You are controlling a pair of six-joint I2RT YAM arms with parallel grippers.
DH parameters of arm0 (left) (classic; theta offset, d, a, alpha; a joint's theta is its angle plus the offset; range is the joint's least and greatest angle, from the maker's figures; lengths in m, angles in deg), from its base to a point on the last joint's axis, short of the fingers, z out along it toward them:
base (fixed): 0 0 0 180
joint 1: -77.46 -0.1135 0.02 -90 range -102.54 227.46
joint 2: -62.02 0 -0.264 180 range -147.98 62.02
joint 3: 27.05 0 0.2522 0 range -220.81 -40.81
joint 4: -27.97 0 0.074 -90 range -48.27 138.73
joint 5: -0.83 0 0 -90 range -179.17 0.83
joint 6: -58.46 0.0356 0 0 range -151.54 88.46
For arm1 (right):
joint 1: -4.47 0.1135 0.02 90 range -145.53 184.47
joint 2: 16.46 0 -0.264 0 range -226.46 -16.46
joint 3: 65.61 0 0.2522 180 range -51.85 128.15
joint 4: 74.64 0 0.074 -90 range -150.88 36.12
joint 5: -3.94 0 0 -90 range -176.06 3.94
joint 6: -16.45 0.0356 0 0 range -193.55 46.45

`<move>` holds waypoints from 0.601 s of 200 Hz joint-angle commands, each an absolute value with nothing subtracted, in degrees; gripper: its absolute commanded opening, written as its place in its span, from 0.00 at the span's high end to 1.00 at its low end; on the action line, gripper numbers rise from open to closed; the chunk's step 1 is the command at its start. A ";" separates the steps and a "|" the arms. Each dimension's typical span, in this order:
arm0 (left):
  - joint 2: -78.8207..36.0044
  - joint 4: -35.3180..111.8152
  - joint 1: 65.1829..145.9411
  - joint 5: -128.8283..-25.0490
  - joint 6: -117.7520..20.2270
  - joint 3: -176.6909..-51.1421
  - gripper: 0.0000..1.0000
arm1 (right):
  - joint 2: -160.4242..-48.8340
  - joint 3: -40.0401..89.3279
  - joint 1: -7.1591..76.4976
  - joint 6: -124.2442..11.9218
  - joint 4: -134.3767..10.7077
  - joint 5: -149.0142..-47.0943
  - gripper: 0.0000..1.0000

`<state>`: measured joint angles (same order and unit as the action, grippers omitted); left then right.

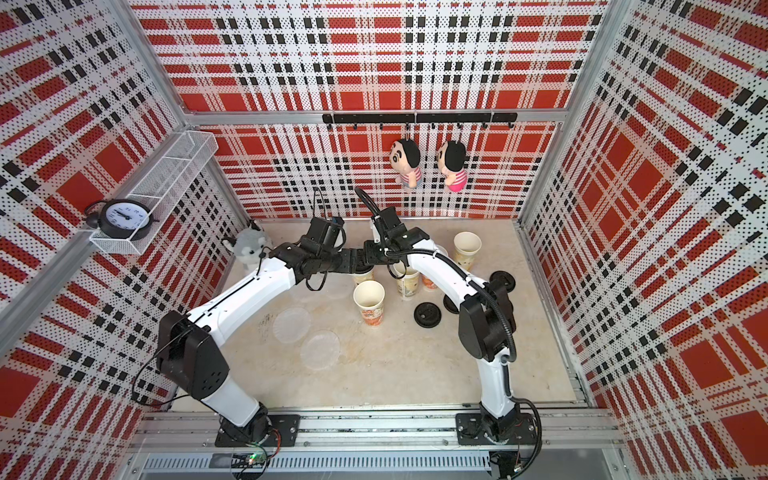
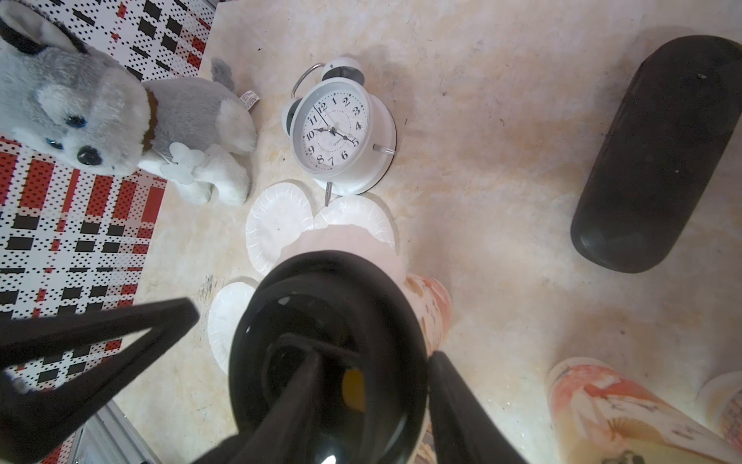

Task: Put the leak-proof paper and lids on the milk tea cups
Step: Secure the cup lid on the cup.

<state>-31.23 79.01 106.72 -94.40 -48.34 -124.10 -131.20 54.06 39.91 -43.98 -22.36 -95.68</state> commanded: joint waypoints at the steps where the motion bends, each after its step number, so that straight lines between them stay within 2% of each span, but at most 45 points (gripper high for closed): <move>1: -28.03 80.53 105.83 -95.25 -50.40 -122.02 0.38 | -131.69 51.83 40.24 -44.30 -19.21 -95.02 0.55; 17: -27.44 79.17 105.44 -94.46 -51.31 -120.43 0.45 | -131.65 51.45 40.23 -44.33 -19.22 -95.10 0.55; 58: -27.83 75.98 104.69 -92.78 -52.44 -118.10 0.51 | -131.38 50.91 40.15 -44.52 -19.05 -94.99 0.55; 120: -29.03 73.12 103.37 -91.91 -52.46 -117.84 0.54 | -131.33 50.58 40.15 -44.62 -18.92 -95.02 0.55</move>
<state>-28.46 75.86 104.10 -92.79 -52.14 -117.89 -130.77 52.95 39.91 -43.98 -23.50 -95.90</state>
